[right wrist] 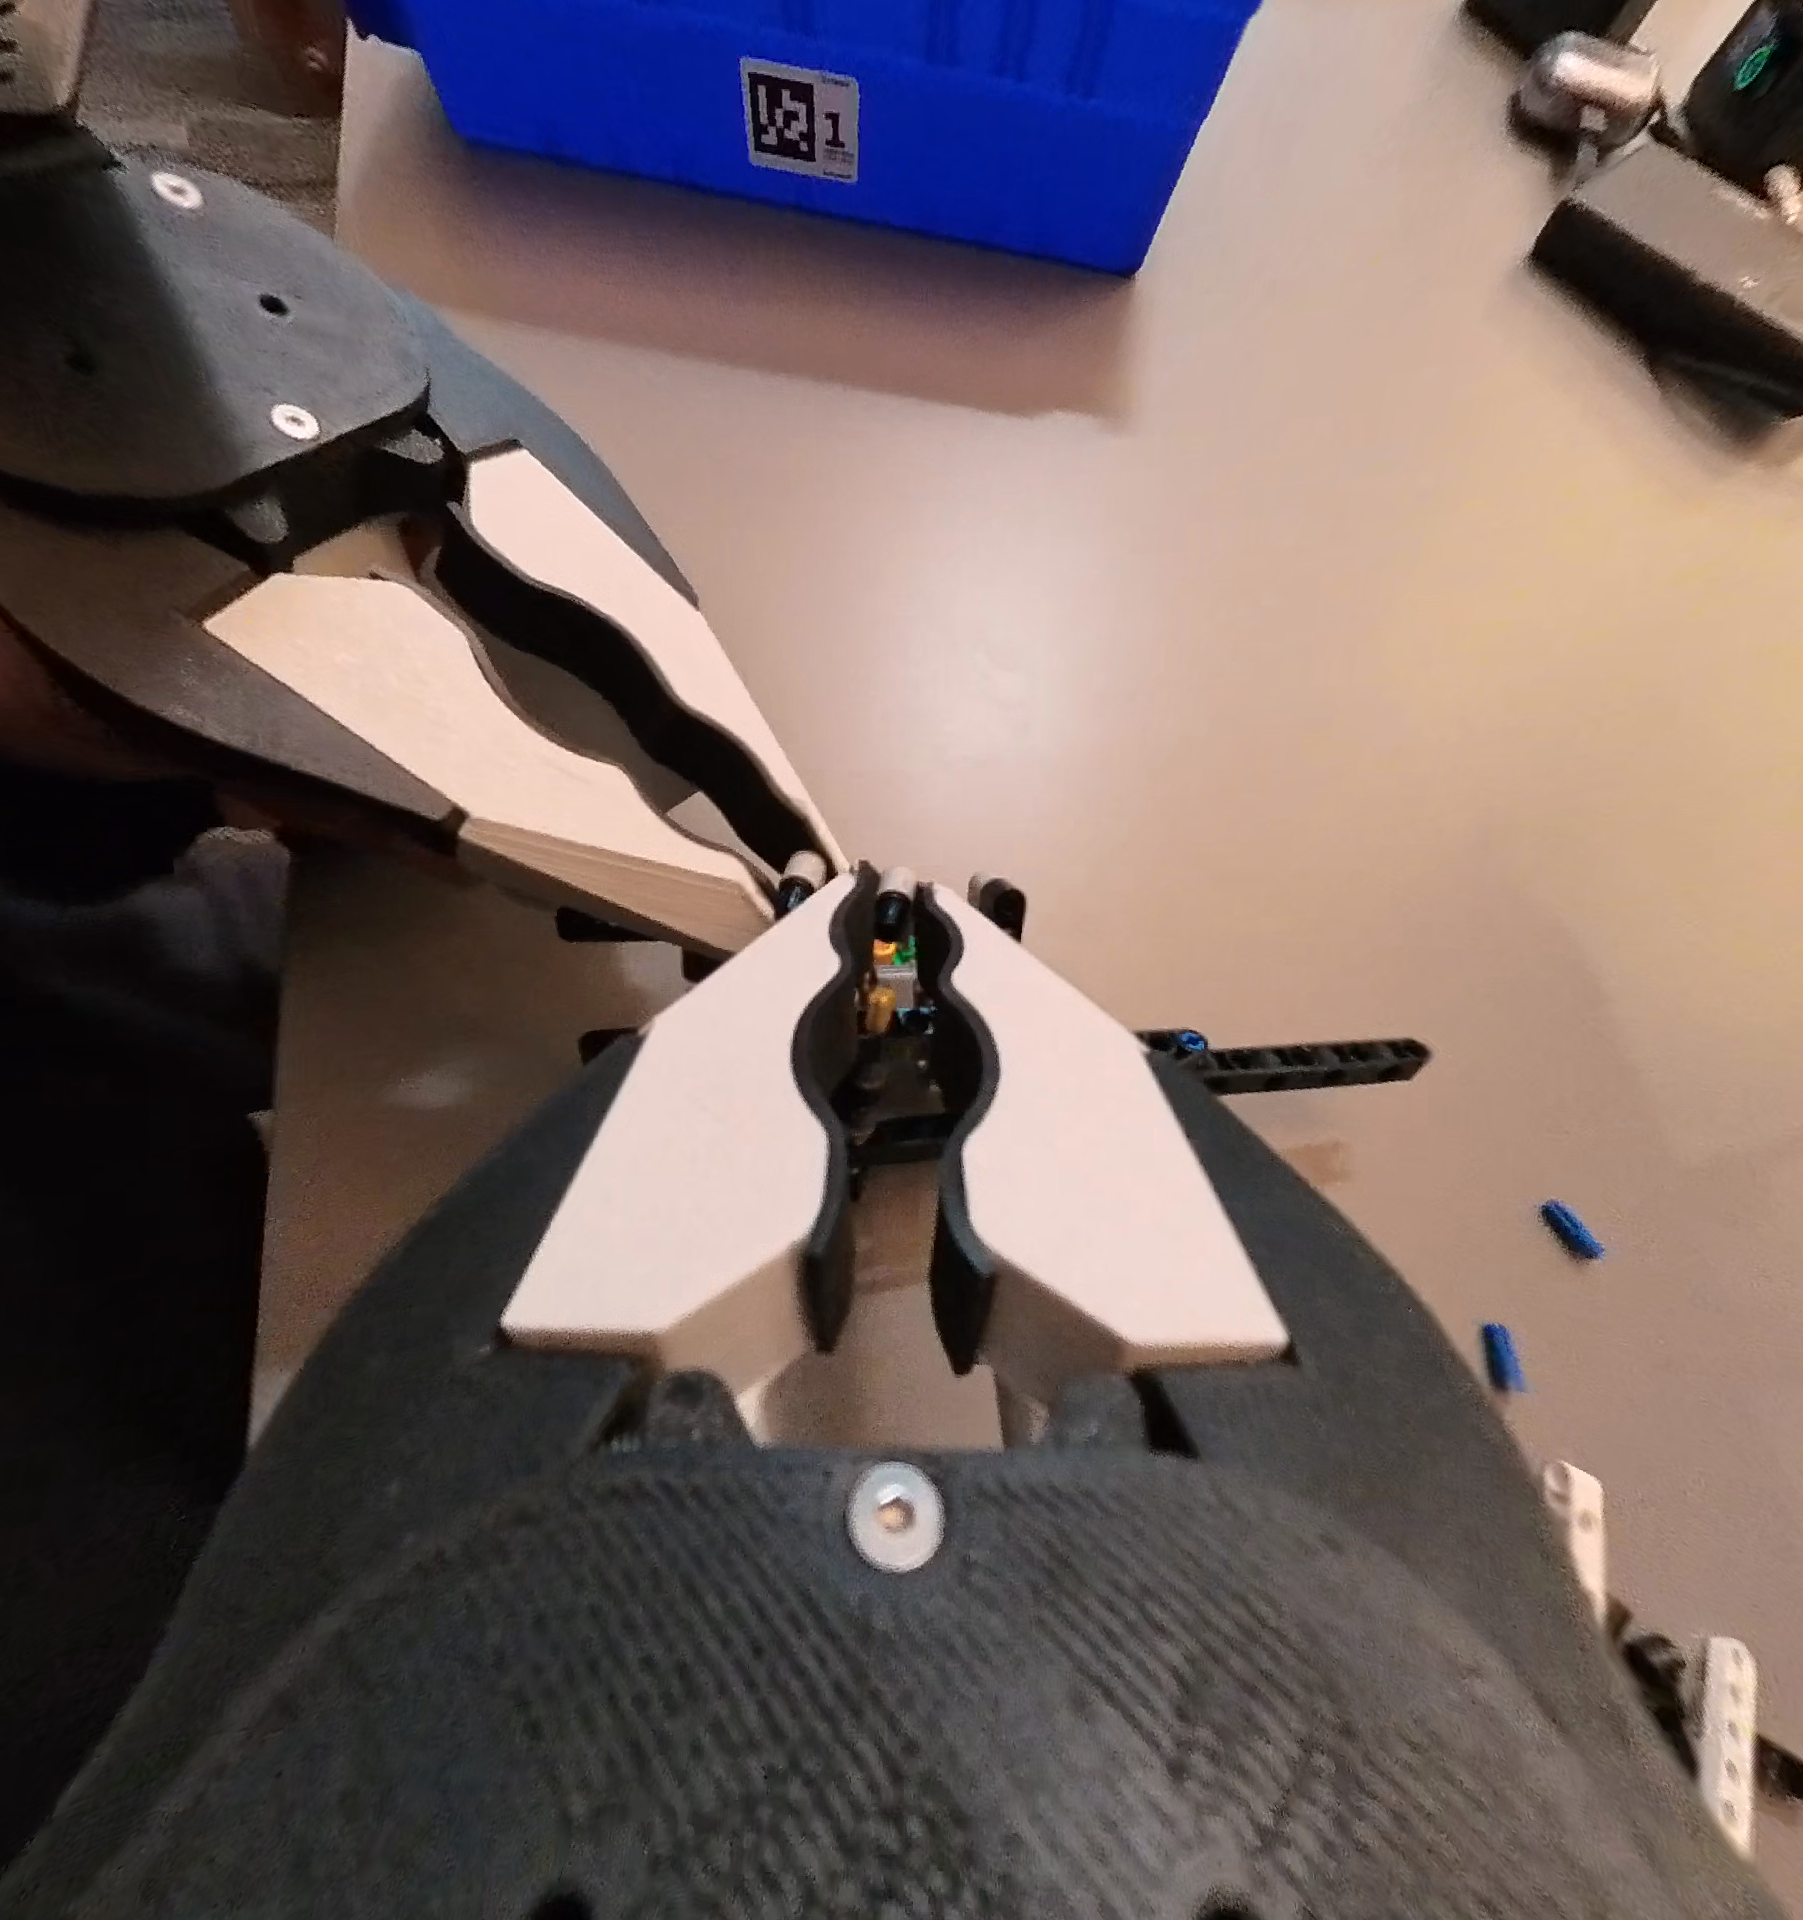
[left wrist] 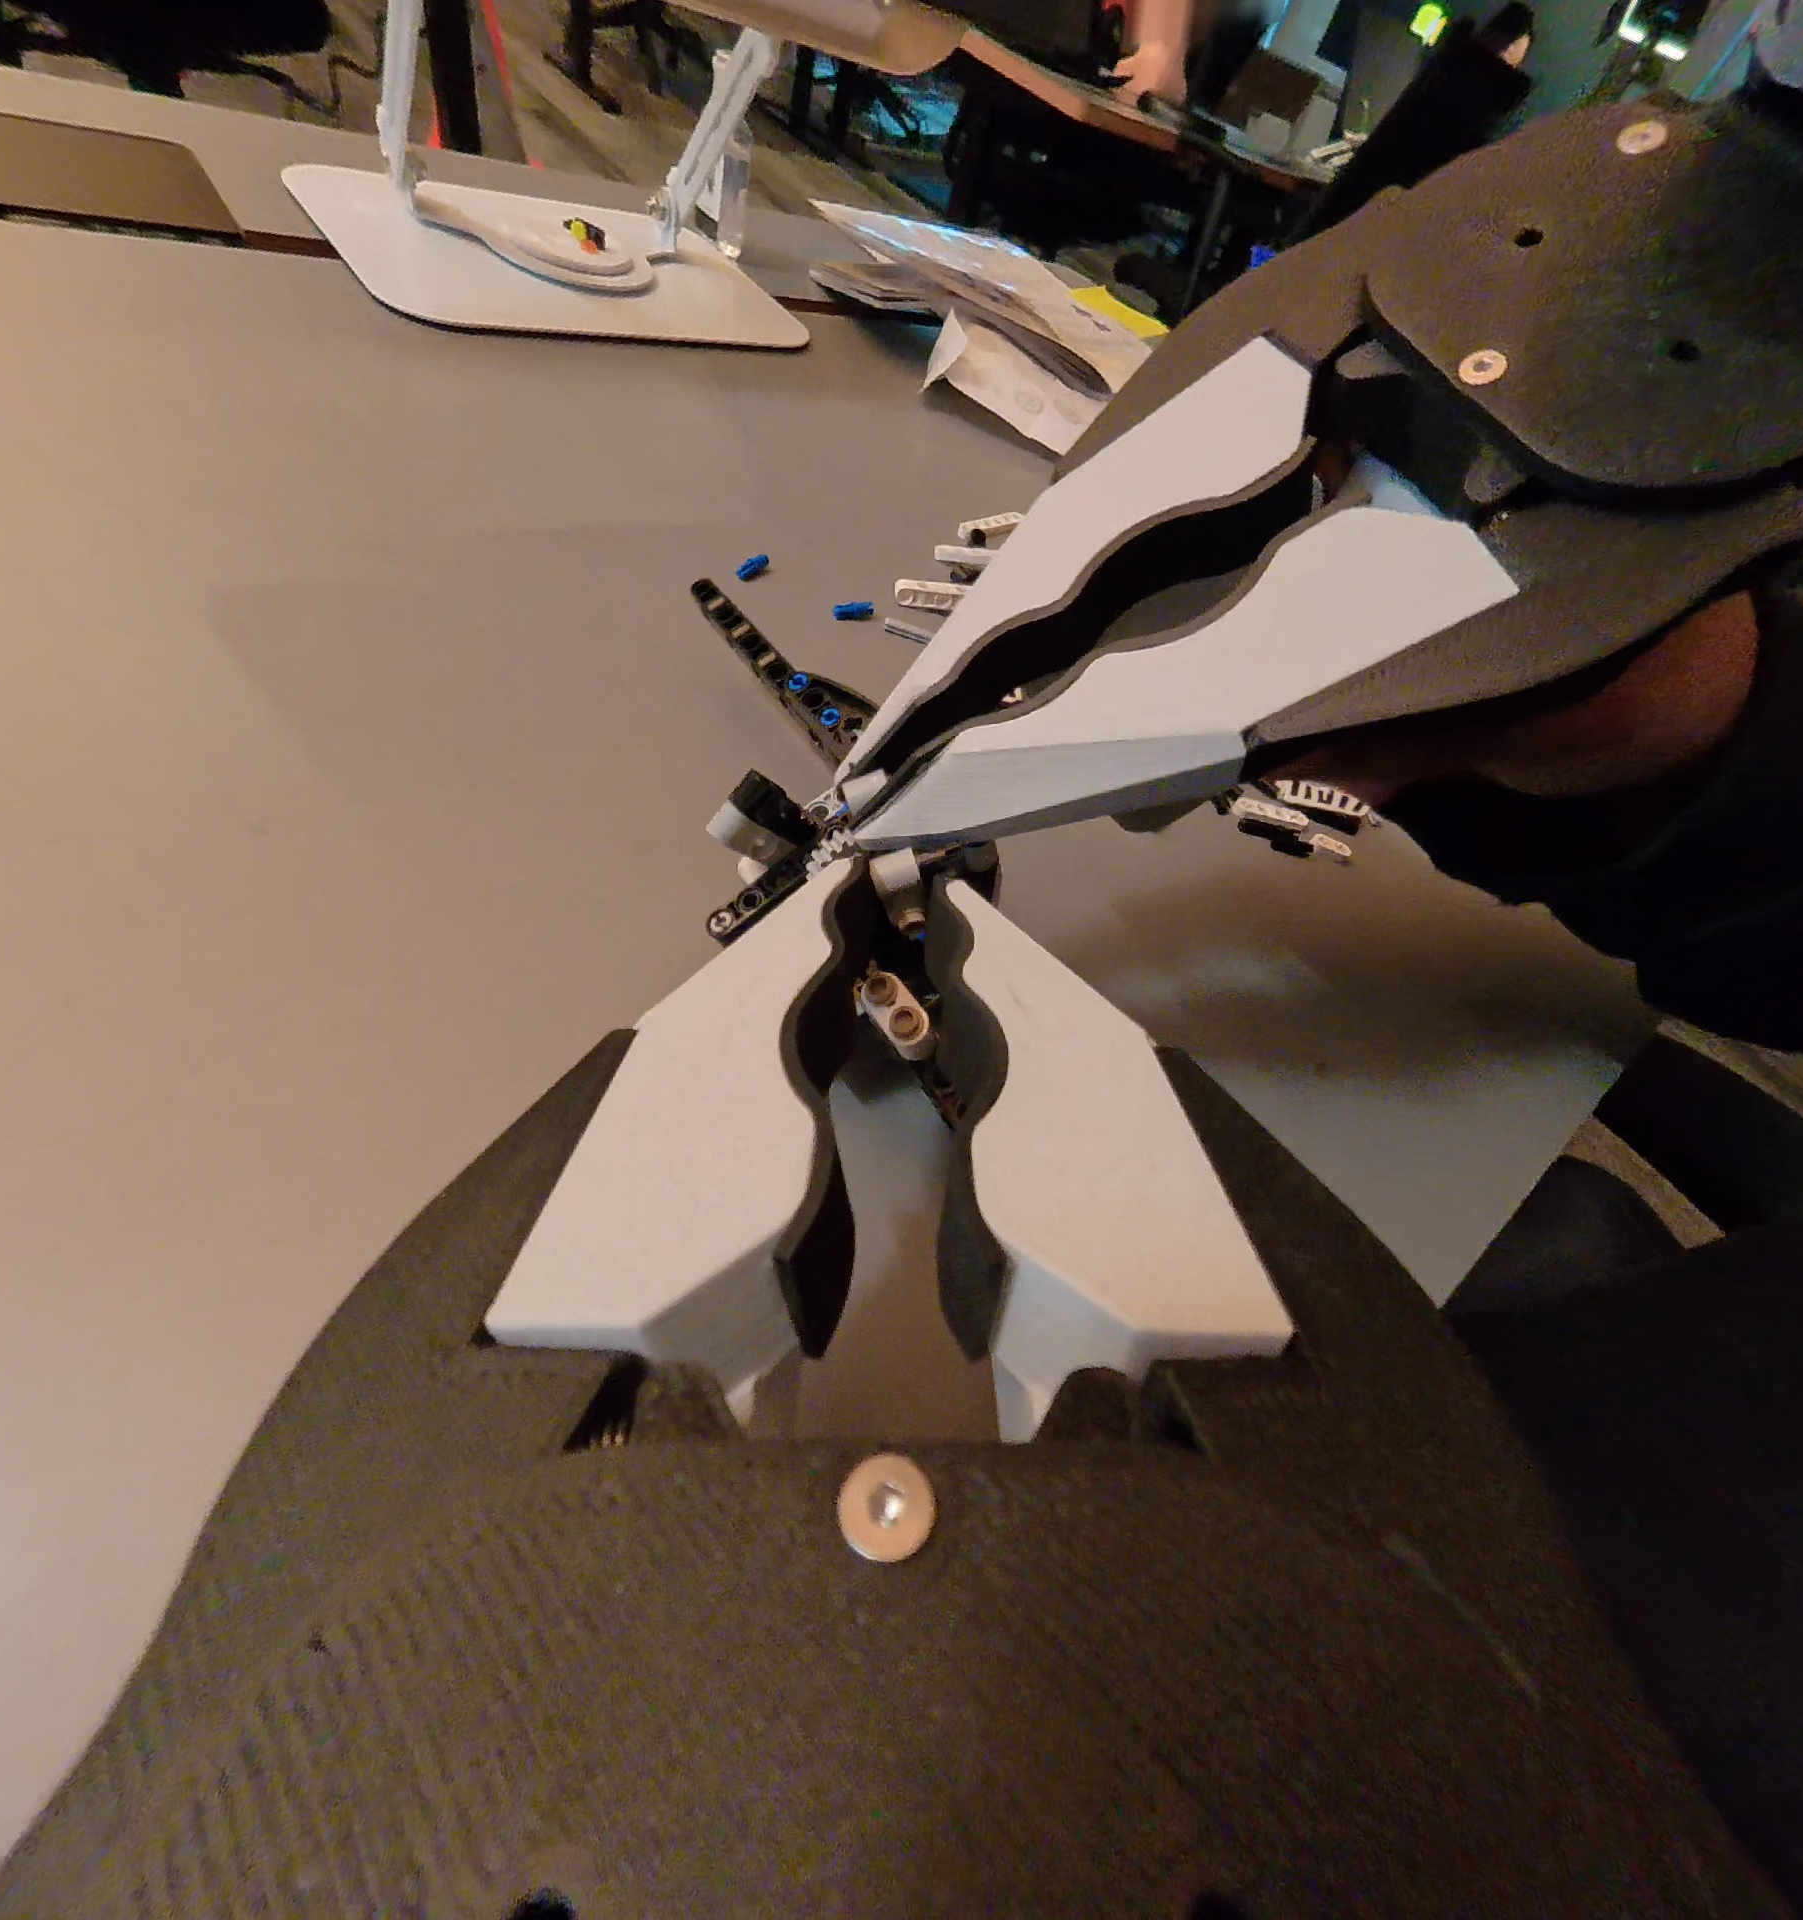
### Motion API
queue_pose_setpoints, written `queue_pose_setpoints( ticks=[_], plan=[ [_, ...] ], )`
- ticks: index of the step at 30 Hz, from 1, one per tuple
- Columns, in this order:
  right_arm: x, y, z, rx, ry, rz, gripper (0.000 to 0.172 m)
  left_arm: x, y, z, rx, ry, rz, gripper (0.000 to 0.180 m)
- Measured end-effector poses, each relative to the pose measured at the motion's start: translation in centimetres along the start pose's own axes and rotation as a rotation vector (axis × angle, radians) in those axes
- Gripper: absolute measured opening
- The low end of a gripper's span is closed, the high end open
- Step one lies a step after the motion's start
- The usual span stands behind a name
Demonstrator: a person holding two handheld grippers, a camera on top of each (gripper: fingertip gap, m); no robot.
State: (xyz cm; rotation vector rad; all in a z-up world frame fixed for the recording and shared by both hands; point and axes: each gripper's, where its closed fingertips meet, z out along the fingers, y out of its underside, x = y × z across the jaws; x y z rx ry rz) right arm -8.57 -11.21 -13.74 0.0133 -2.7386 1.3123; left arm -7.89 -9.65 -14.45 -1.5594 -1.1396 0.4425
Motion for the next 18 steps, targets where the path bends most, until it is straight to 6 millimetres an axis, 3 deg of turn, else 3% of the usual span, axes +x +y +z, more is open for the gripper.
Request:
queue_pose_setpoints(
  ticks=[18],
  plan=[
    [0.85,0.17,-0.10,0.036,0.088,0.060,0.005,-0.28,-0.06,0.13,0.003,-0.014,-0.012,0.007]
  ],
)
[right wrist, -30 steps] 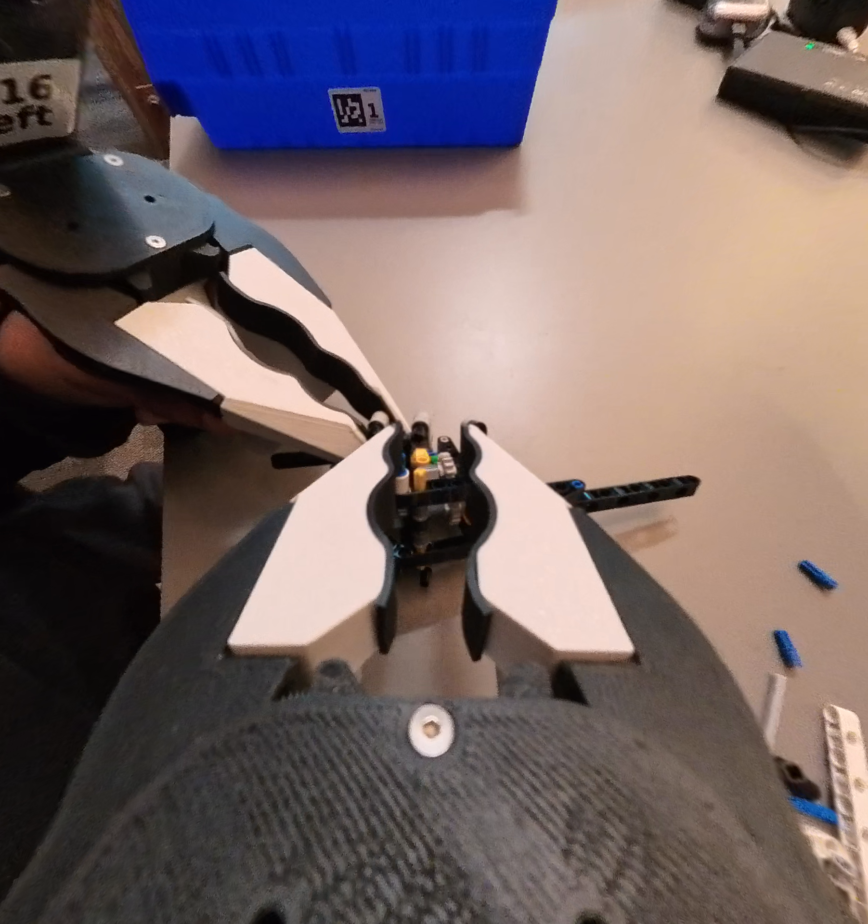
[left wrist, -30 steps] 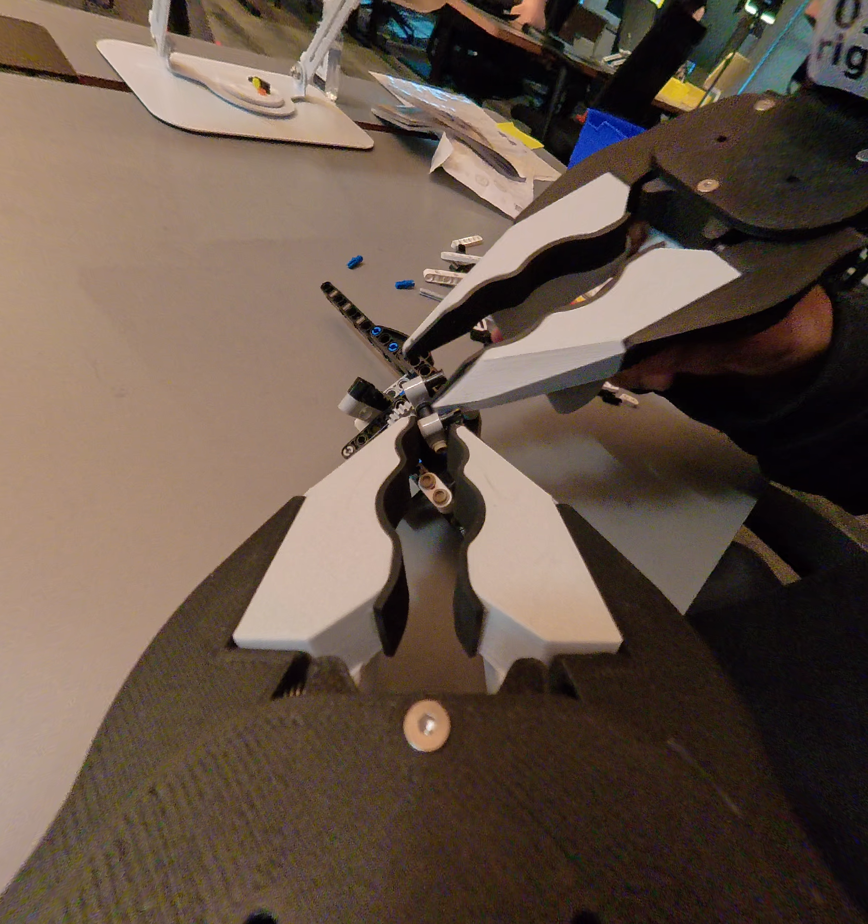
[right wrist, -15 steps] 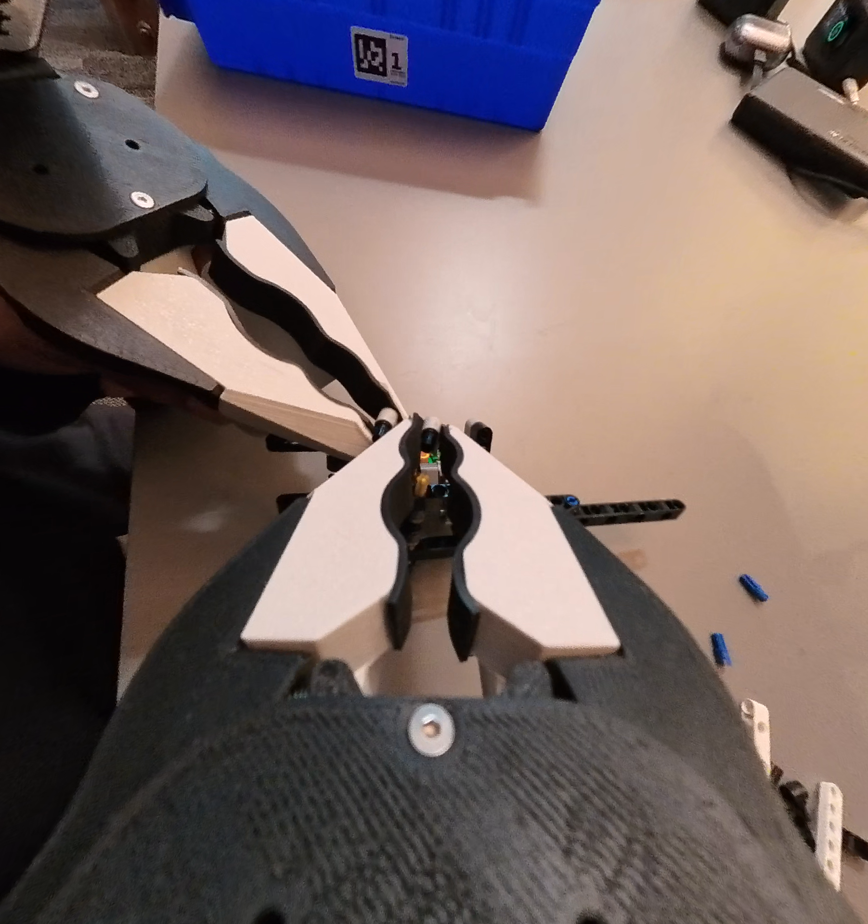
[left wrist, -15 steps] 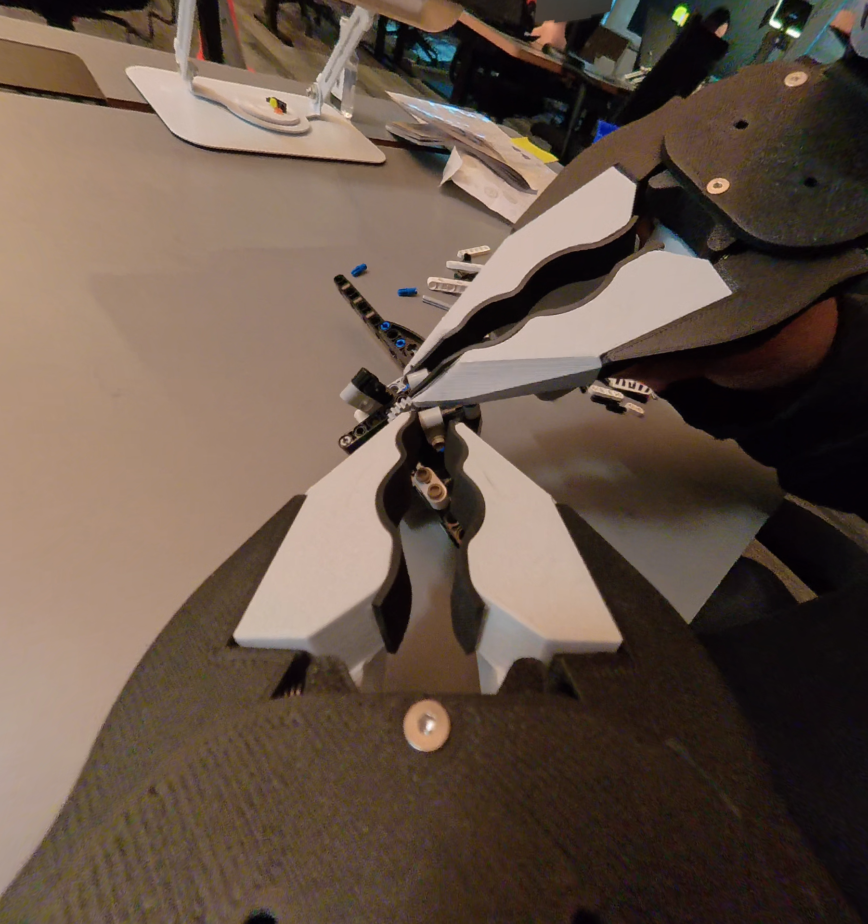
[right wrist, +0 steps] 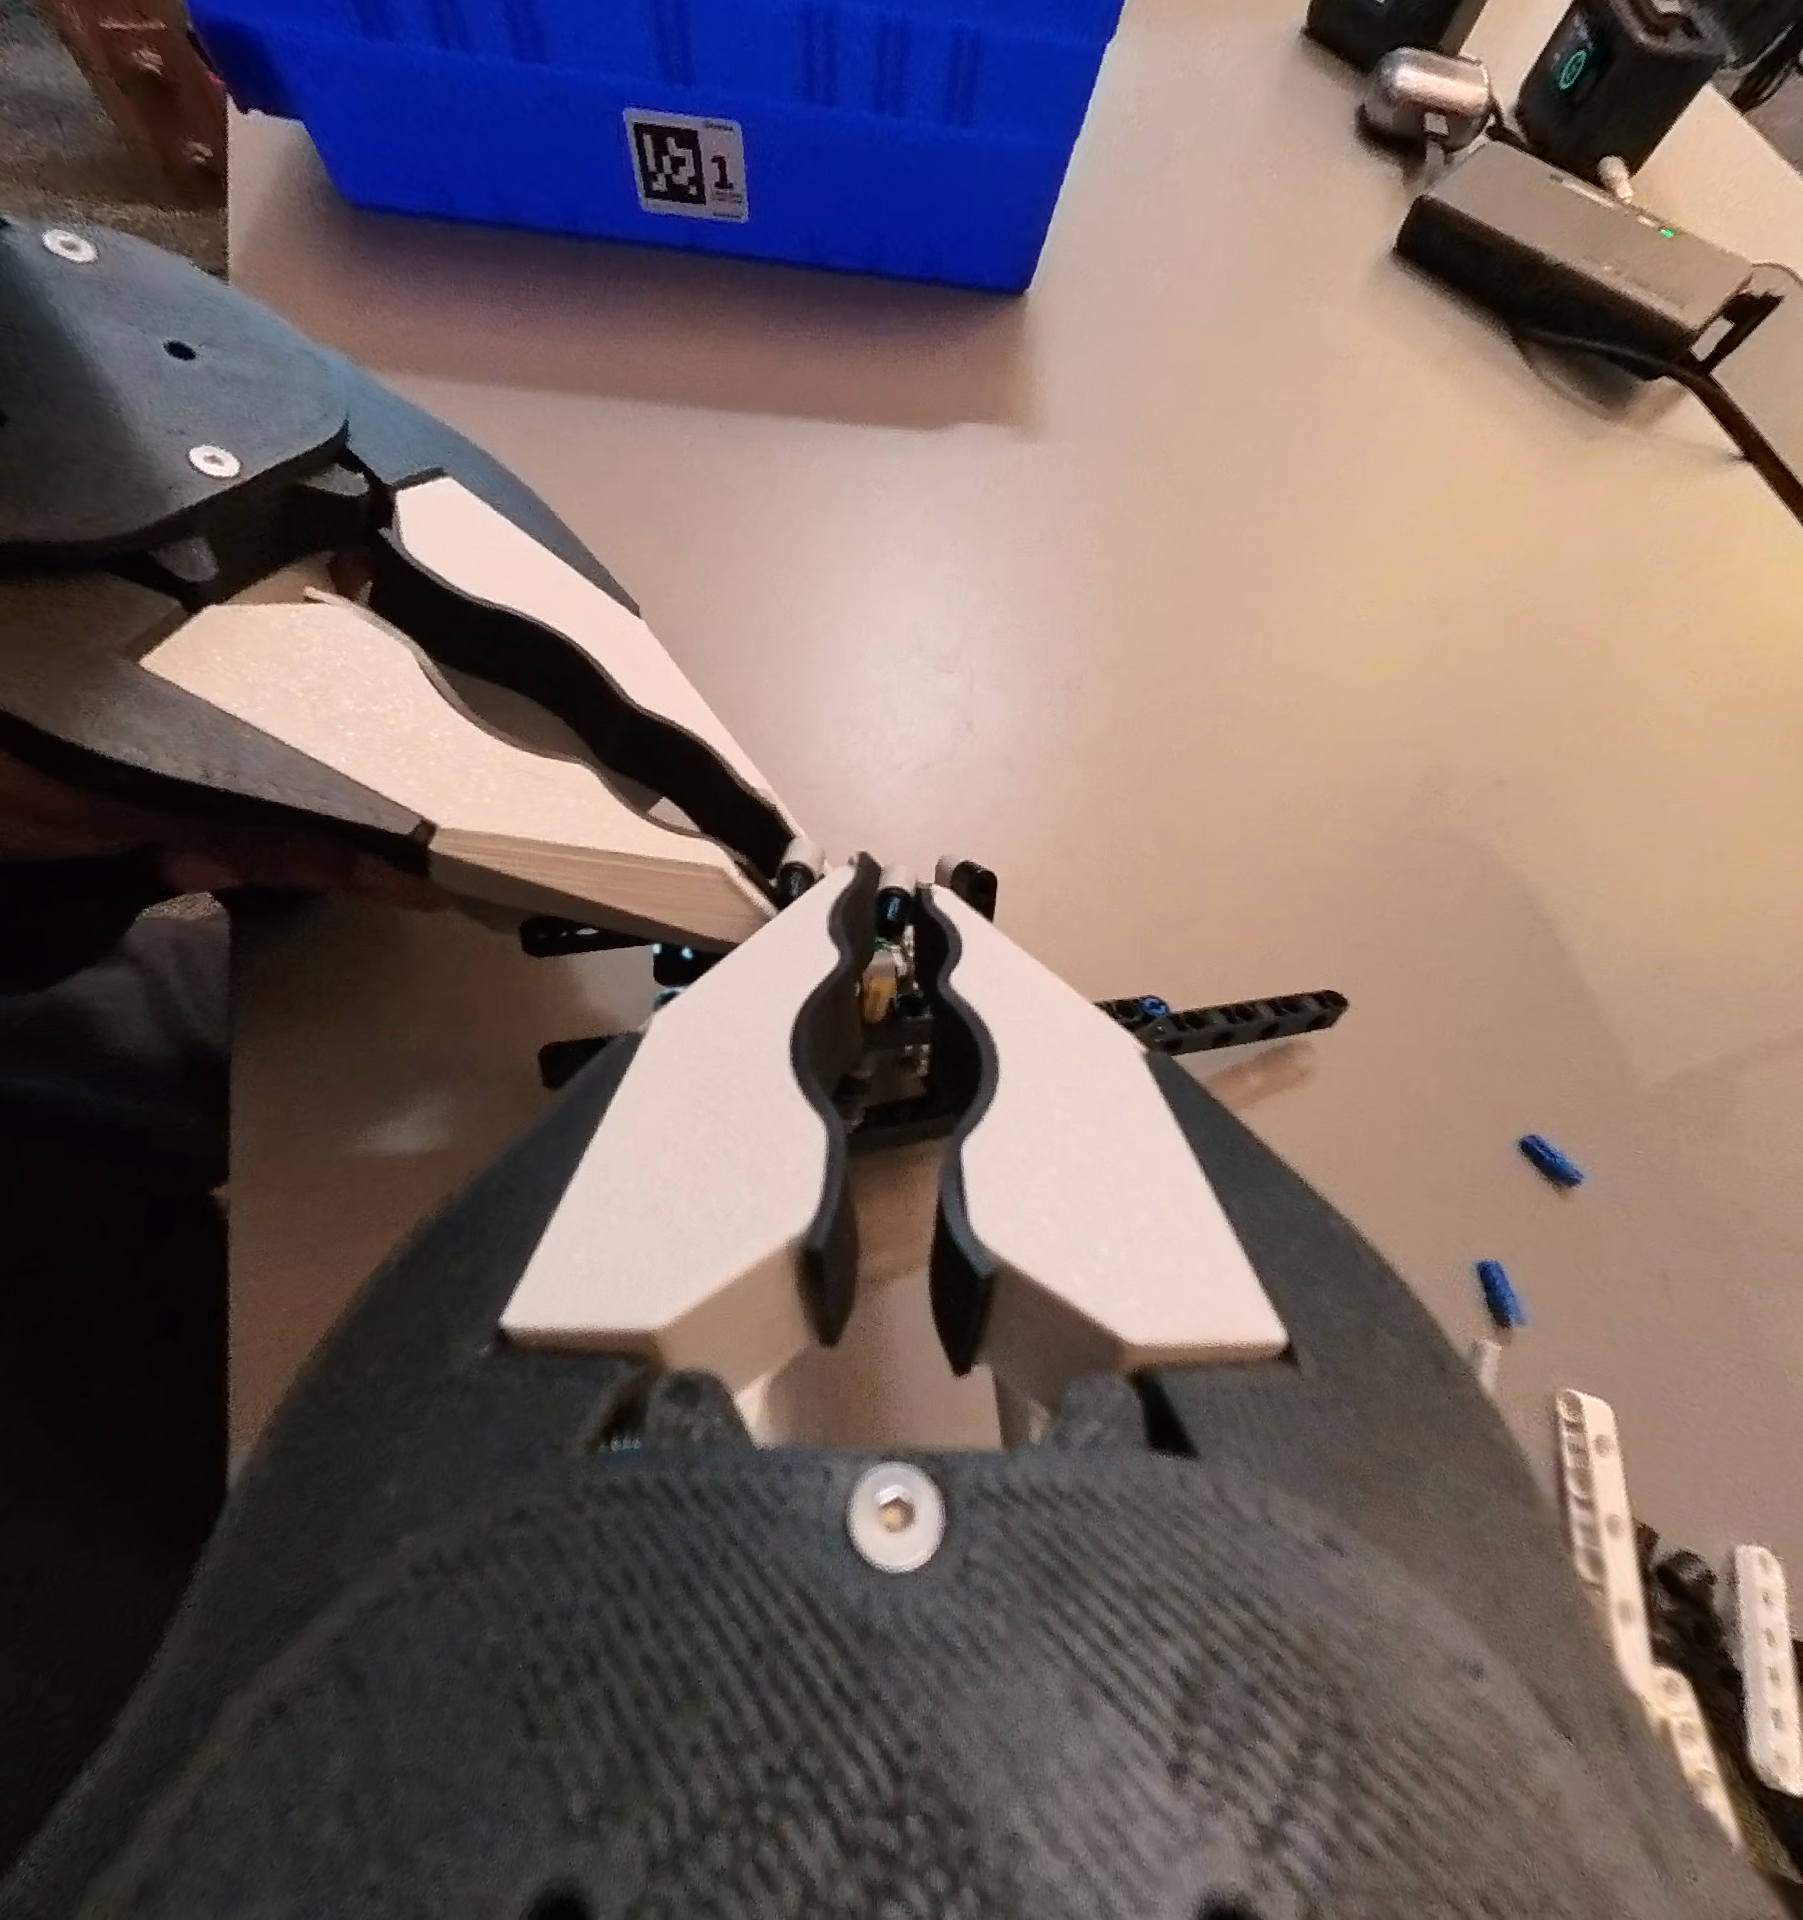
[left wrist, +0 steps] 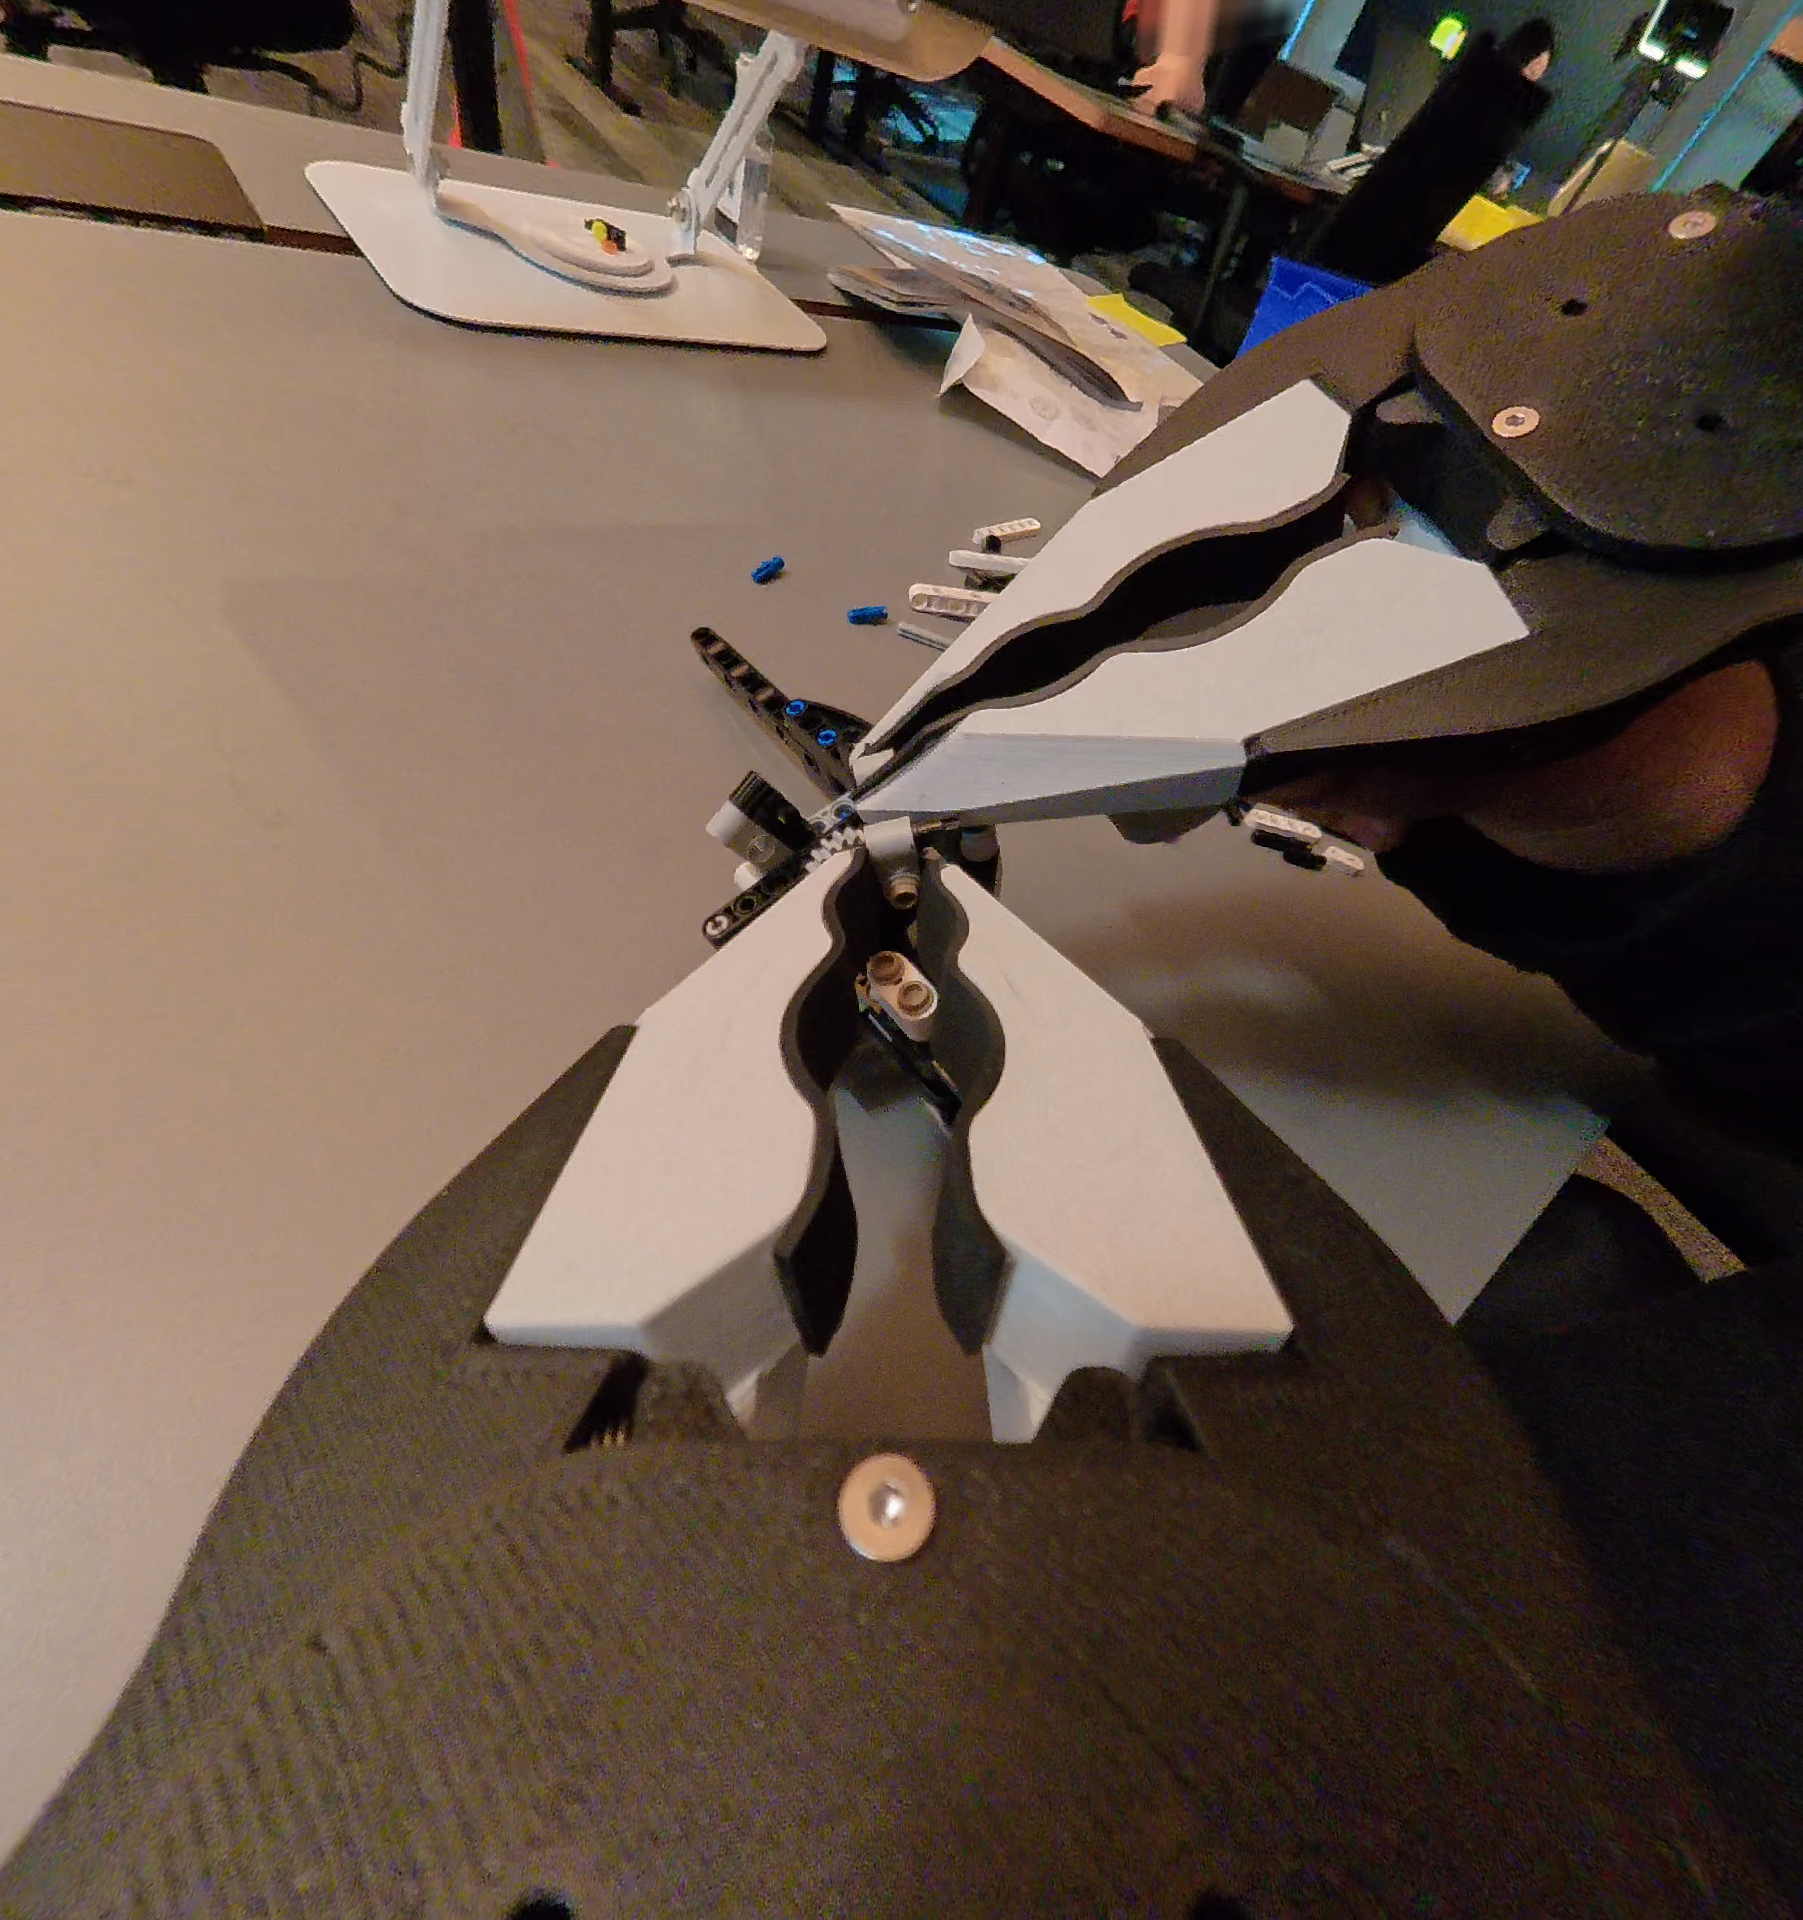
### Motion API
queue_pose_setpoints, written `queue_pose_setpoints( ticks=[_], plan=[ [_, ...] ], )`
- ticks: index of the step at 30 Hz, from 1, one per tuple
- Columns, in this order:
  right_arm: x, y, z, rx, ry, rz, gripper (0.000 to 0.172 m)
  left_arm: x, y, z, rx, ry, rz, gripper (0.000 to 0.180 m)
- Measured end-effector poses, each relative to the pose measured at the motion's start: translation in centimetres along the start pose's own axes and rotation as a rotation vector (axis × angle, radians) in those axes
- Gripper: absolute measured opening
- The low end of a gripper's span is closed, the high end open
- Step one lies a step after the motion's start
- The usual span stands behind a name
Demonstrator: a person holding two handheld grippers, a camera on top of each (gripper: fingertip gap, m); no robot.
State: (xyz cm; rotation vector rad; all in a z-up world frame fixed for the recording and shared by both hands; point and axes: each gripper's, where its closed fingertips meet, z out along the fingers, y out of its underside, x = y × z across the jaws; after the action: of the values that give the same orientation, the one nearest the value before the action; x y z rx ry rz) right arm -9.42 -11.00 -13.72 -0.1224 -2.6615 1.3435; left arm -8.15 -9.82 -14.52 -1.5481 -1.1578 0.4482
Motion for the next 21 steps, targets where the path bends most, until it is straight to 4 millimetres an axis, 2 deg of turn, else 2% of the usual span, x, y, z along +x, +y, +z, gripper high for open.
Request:
queue_pose_setpoints(
  ticks=[1,2,3,4,5,6,8,11,15,21],
  plan=[
    [0.2,0.0,0.0,0.000,0.018,0.004,0.005,-0.1,0.0,0.0,0.000,-0.004,0.001,0.007],
    [3.2,0.7,-0.4,-0.037,0.209,0.013,0.005,0.0,0.0,0.0,0.003,0.004,-0.005,0.008],
    [8.9,2.5,-2.7,-0.131,0.498,-0.105,0.005,0.6,-0.2,-0.6,0.019,0.043,-0.015,0.005],
    [12.1,4.4,-4.5,-0.162,0.543,-0.006,0.005,0.4,-0.2,-1.4,0.033,0.023,-0.013,0.005],
    [11.8,4.0,-5.1,-0.044,0.383,0.212,0.005,-0.5,0.2,-2.0,0.036,-0.036,-0.005,0.005],
    [11.2,2.8,-6.0,0.035,0.314,0.277,0.005,-1.0,0.1,-2.4,0.054,-0.042,-0.035,0.005],
    [10.0,1.3,-6.6,0.022,0.371,0.120,0.005,-1.8,-0.3,-2.8,0.080,-0.052,-0.062,0.005],
    [7.7,0.4,-5.2,0.046,0.272,0.120,0.005,-2.1,-0.2,-2.8,0.068,-0.046,-0.059,0.005],
    [5.8,-1.4,-5.5,0.260,0.020,0.405,0.005,-3.5,-0.4,-3.0,0.064,-0.104,-0.044,0.007],
    [4.1,-1.5,-7.9,0.455,-0.228,0.723,0.004,-4.5,-0.4,-2.7,0.022,-0.130,-0.033,0.014]
  ],
)
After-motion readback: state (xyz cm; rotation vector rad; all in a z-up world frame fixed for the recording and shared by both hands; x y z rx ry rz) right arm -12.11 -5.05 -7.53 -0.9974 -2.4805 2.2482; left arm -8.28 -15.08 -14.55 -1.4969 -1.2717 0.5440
